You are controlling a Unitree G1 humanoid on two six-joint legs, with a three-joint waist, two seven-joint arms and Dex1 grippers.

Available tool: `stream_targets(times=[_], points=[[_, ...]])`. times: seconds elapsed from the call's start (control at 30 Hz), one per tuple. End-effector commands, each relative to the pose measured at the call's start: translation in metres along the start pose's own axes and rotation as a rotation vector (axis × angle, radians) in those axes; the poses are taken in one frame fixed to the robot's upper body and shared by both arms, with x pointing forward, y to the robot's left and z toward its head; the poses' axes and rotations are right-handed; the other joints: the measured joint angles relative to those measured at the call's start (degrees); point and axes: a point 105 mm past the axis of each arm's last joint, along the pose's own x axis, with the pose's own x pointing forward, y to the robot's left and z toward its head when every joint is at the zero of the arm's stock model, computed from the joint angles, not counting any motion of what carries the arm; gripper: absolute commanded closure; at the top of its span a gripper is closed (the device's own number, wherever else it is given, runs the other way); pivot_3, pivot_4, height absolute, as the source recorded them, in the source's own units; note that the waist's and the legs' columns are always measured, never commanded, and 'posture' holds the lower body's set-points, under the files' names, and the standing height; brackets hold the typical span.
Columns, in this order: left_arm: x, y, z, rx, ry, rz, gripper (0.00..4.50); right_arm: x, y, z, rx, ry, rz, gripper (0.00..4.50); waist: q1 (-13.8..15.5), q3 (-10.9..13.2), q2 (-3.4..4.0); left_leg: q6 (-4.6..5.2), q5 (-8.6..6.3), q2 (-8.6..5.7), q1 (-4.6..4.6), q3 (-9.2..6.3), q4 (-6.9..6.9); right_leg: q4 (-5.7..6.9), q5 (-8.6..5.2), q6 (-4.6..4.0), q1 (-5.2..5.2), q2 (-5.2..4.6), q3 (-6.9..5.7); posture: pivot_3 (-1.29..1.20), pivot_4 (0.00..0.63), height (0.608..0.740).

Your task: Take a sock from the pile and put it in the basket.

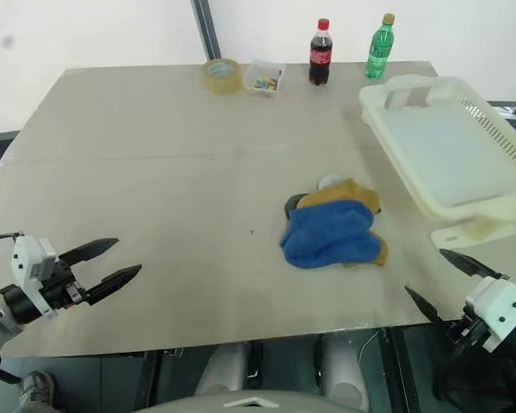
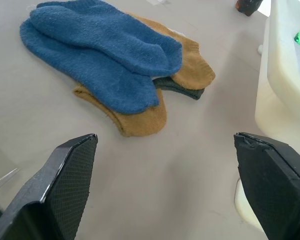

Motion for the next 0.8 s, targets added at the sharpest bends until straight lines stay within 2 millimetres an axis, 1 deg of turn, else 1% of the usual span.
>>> stream_targets(times=[0.03, 0.13, 0.2, 0.23, 0.37, 0.43, 0.57, 0.63, 0.67, 0.7, 0.8], points=[[-0.007, 0.002, 0.005, 0.017, -0.004, 0.011, 0.06, -0.001, -0.006, 0.009, -0.031, -0.024, -0.006, 0.00, 0.14, 0.00, 0.00, 0.00, 0.00, 0.00, 0.00, 0.00, 0.00, 0.00, -0.01, 0.01, 0.00, 0.01, 0.00, 0.00, 0.150, 0.740], [-0.007, 0.000, 0.003, 0.011, -0.003, 0.015, 0.06, 0.008, -0.006, 0.013, -0.034, -0.039, 0.014, 0.00, -0.11, 0.00, 0.00, 0.00, 0.00, 0.04, 0.06, 0.05, 0.07, 0.00, -0.02, 0.06, 0.02, 0.01, 0.01, 0.00, 0.150, 0.740], [-0.002, -0.003, 0.006, 0.011, -0.010, 0.001, 0.06, 0.011, -0.008, 0.015, -0.034, -0.046, 0.018, 0.00, -0.14, 0.00, 0.00, 0.00, 0.00, 0.05, 0.10, 0.03, 0.24, 0.06, 0.01, 0.07, 0.08, 0.00, 0.01, 0.00, 0.150, 0.740], [-0.001, -0.004, 0.007, 0.012, -0.011, -0.005, 0.06, 0.012, -0.008, 0.015, -0.034, -0.047, 0.020, 0.00, -0.07, 0.00, -0.01, -0.23, -0.13, 0.05, 0.11, -0.01, 0.36, 0.15, 0.01, 0.06, 0.08, -0.02, -0.01, 0.00, 0.150, 0.740], [0.008, -0.009, 0.009, 0.023, -0.006, -0.039, 0.06, 0.015, -0.011, 0.017, -0.035, -0.055, 0.018, 0.00, 0.59, -0.01, -0.01, -0.26, -0.15, 0.01, 0.12, -0.07, 0.53, 0.38, 0.01, 0.06, 0.07, -0.08, 0.00, 0.00, 0.150, 0.740], [0.017, -0.014, 0.015, 0.039, -0.026, -0.081, 0.06, 0.018, -0.012, 0.020, -0.040, -0.070, 0.021, 0.00, 0.98, -0.01, 0.00, -0.26, -0.15, 0.01, 0.16, -0.07, 0.57, 0.51, 0.01, 0.05, 0.07, -0.08, 0.01, 0.00, 0.150, 0.740], [0.043, -0.028, 0.023, 0.008, 0.006, -0.172, 0.06, 0.028, -0.009, 0.029, -0.044, -0.119, 0.044, 0.00, 1.04, -0.01, 0.00, -0.24, -0.13, 0.01, 0.20, -0.10, 0.58, 0.65, 0.00, 0.04, 0.08, -0.02, 0.02, 0.00, 0.150, 0.740], [0.068, -0.041, 0.034, -0.009, -0.026, -0.262, 0.06, 0.037, 0.000, 0.038, -0.054, -0.152, 0.099, 0.00, 1.02, -0.02, 0.03, -0.23, -0.12, -0.01, 0.17, -0.10, 0.59, 0.69, 0.00, 0.04, 0.07, -0.02, 0.04, 0.00, 0.150, 0.740], [0.081, -0.047, 0.039, -0.014, -0.048, -0.289, 0.06, 0.041, 0.005, 0.041, -0.057, -0.164, 0.126, 0.00, 1.16, -0.04, 0.05, 0.00, 0.02, -0.01, 0.19, -0.07, 0.61, 0.72, 0.00, 0.04, 0.07, 0.00, 0.09, 0.00, 0.150, 0.740], [0.094, -0.055, 0.043, -0.016, -0.064, -0.323, 0.06, 0.044, 0.012, 0.045, -0.066, -0.172, 0.162, 0.00, 1.18, -0.04, 0.05, 0.01, 0.02, -0.02, 0.18, -0.10, 0.65, 0.76, 0.00, 0.04, 0.08, 0.03, 0.09, 0.00, 0.150, 0.740], [0.126, -0.075, 0.051, -0.024, -0.086, -0.398, 0.06, 0.052, 0.026, 0.053, -0.081, -0.198, 0.214, 0.00, 1.31, -0.10, 0.09, 0.02, 0.03, -0.09, 0.20, -0.10, 0.78, 0.82, 0.01, 0.06, 0.14, 0.02, 0.14, 0.00, 0.150, 0.740]])
